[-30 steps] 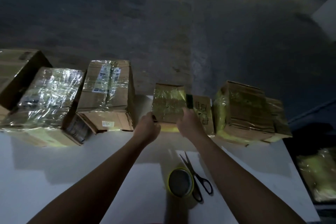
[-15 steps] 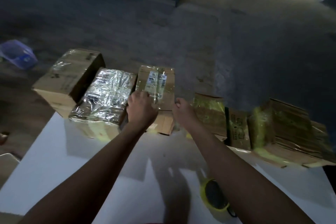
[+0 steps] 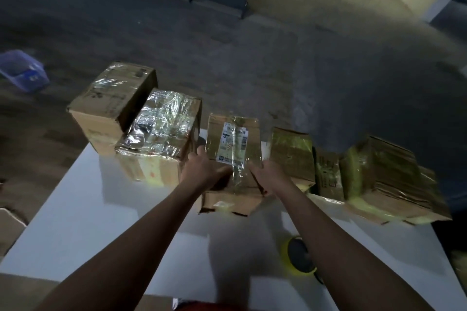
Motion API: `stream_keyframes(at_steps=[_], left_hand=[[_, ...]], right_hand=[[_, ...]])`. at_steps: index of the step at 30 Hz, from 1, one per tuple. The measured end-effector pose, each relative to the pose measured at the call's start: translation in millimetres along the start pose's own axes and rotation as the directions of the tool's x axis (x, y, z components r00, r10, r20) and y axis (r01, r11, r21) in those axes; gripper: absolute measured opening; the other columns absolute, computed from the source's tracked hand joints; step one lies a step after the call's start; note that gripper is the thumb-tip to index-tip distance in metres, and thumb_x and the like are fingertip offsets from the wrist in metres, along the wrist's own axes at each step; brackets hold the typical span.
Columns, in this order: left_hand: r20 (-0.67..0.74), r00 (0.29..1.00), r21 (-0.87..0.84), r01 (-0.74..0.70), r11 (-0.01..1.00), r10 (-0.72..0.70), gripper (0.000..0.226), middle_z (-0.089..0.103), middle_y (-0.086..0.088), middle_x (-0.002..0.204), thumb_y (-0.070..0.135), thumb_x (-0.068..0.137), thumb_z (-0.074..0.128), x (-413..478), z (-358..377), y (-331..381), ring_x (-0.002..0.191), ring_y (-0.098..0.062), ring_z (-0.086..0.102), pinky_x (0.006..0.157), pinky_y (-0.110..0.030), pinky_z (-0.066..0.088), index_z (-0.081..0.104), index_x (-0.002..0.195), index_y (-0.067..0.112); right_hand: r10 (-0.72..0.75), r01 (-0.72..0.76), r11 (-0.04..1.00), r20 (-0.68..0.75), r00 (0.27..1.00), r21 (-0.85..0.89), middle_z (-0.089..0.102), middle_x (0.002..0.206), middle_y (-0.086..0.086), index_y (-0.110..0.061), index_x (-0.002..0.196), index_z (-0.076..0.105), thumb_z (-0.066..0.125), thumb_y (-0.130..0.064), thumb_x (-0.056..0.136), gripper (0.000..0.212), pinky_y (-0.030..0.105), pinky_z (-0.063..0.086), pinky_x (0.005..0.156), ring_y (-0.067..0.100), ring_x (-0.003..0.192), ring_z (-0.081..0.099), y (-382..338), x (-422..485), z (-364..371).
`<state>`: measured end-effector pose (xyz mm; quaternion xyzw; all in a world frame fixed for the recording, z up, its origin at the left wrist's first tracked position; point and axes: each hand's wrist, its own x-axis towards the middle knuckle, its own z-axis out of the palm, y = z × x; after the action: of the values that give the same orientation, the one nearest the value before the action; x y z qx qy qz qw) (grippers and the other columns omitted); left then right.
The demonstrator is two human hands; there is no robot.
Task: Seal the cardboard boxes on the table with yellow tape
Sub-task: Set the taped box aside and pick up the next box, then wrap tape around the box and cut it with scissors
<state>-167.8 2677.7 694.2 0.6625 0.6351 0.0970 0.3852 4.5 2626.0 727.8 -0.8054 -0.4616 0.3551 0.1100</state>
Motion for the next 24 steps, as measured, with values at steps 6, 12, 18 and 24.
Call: stream_keyframes(at_steps=[6,12,18,24], left_hand=[[-0.035,0.999,-0.005,-0.014,1.0,0.014,0.108,0.05,-0.016,0.129,0.081,0.049,0.066,-38.3,20.1,-12.8,0.115,-0.034,0.052,0.091,-0.051,0.052,0.044,0.131,0.015],[0.019,0.999,-0.108,-0.026,0.994,0.029,0.044,0.068,-0.008,0.103,0.04,0.074,0.08,-102.7,31.7,-6.9,0.09,-0.024,0.066,0.081,-0.041,0.057,0.053,0.1,0.018],[-0.064,0.996,-0.013,0.061,0.998,-0.062,0.087,0.064,-0.004,0.101,0.078,0.051,0.065,-136.3,51.7,-25.0,0.084,-0.02,0.064,0.071,-0.036,0.058,0.056,0.109,0.015],[-0.056,0.997,-0.052,0.049,0.997,-0.052,0.06,0.06,-0.008,0.102,0.047,0.07,0.079,-153.9,54.4,-25.7,0.086,-0.022,0.062,0.066,-0.032,0.053,0.05,0.108,0.01]], right_hand=[[-0.023,0.024,0.998,0.026,0.999,-0.063,0.063,0.108,0.015,0.0,0.12,0.058,0.037,-0.049,0.1,0.057,0.028,0.042,0.066,0.029,0.097,0.062,25.7,-40.4,1.0],[-0.001,-0.003,1.0,0.171,0.985,0.022,0.067,0.102,0.02,0.003,0.142,0.037,0.043,-0.046,0.1,0.064,0.035,0.058,0.059,0.024,0.069,0.069,51.7,-77.9,2.1],[0.008,-0.022,0.998,0.252,0.968,0.053,0.069,0.087,0.027,0.005,0.133,0.043,0.044,-0.043,0.098,0.06,0.041,0.061,0.064,0.034,0.07,0.071,73.7,-104.1,12.0],[0.041,-0.066,0.995,0.325,0.945,0.069,0.066,0.076,0.028,0.009,0.103,0.057,0.046,-0.039,0.099,0.05,0.05,0.059,0.075,0.036,0.067,0.068,83.2,-121.7,9.8]])
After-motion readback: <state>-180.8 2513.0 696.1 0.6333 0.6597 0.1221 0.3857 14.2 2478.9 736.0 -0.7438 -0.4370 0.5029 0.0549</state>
